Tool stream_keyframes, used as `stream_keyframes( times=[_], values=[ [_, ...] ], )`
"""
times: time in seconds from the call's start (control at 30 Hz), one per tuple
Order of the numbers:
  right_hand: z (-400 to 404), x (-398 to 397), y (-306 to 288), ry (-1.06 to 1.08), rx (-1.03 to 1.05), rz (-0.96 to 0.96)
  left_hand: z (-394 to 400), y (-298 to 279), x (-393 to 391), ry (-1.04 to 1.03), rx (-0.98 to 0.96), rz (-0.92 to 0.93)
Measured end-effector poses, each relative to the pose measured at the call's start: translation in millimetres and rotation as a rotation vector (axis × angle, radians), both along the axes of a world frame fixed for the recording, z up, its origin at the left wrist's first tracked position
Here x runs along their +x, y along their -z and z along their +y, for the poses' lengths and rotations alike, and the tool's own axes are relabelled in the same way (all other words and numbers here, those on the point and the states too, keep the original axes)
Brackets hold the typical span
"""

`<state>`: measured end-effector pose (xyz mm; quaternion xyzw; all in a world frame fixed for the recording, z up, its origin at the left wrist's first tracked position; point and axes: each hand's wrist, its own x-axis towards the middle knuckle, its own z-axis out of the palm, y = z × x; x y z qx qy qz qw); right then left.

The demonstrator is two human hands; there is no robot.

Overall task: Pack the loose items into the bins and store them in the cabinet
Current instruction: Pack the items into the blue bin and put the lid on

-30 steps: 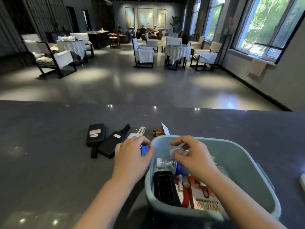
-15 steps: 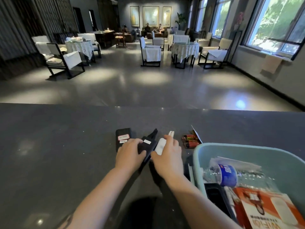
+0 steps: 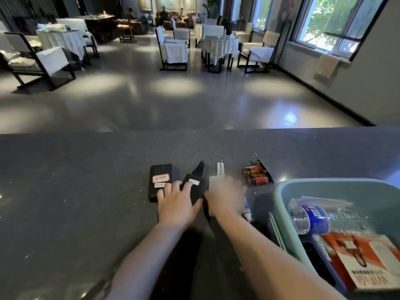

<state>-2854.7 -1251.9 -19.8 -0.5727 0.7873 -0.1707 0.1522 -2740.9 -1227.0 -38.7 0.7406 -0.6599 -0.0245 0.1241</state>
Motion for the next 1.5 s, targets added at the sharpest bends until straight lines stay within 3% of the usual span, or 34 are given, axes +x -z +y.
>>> stream_keyframes(
  times=[0.3,0.47,0.63,0.87,1.07,1.17,1.37,1.5],
  values=[
    [58,-19,6,-0.159,-0.042,0.079,53,2,7,-0.048,-0.116,0.074],
    [61,-23,2,-0.158,0.041,0.009,57,-4,3,-0.144,0.074,0.267],
    [73,-25,-6,-0.145,-0.012,-0.078,66,-5,13,-0.21,0.017,0.515],
    [115,-45,-89,-0.338,-0.31,-0.252,97,-64,-4,-0.16,-0.311,0.699],
    [118,-145,-145,-0.363,-0.459,-0.413,103,-111,-78,0.042,-0.335,0.862],
    [118,-214,-144,-0.356,-0.399,-0.4,104,-106,-118,0.096,-0.304,0.877],
    [116,-312,-113,-0.374,-0.195,-0.168,100,-105,-174,0.125,-0.322,0.821],
    [110,-336,-102,-0.625,0.028,0.013,99,-108,-200,0.107,-0.338,0.841]
  ],
)
